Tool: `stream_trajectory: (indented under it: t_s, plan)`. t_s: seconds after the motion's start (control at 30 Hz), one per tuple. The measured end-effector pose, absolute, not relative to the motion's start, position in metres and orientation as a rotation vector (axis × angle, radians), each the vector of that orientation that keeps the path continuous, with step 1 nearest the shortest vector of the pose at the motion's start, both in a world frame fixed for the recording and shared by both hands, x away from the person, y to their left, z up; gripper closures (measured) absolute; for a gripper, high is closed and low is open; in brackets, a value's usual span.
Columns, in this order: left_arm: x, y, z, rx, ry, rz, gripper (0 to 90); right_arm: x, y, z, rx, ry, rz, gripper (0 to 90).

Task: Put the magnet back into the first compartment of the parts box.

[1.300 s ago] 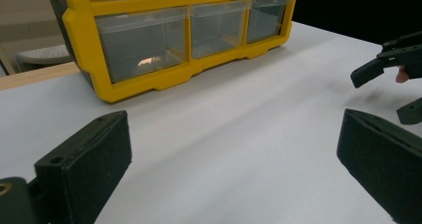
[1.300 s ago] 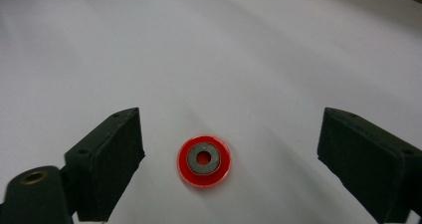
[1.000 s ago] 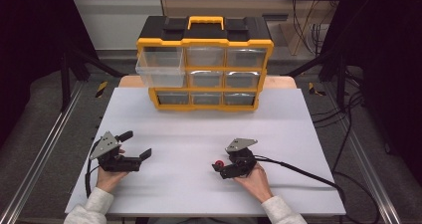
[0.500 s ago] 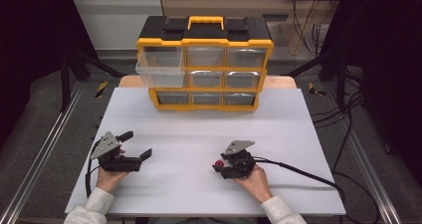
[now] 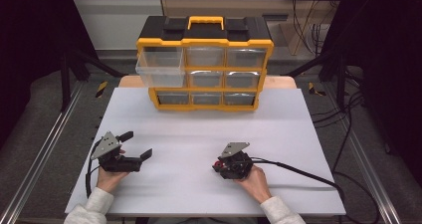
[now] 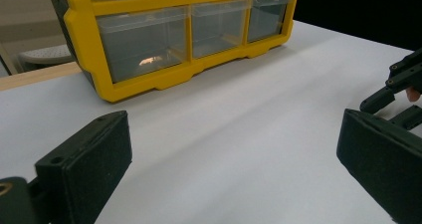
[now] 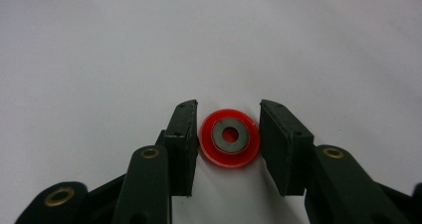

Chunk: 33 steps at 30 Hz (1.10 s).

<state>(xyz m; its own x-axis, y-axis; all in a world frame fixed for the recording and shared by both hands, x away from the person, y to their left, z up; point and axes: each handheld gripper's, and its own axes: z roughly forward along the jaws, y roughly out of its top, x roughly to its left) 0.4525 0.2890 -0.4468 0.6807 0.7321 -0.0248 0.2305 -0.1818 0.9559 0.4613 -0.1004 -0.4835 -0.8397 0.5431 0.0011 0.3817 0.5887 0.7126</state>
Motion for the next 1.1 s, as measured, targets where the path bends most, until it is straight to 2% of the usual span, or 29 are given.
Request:
stream_trajectory:
  t_s: [0.6,1.1]
  plan:
    - [0.453,0.289,-0.447,1.742,0.777,0.543,0.5,0.463,-0.102,-0.480,0.794,2.616,1.114,62.0]
    - [0.453,0.288,-0.447,1.749,0.775,0.543,0.5,0.462,-0.108,-0.464,0.789,2.579,1.177,62.0]
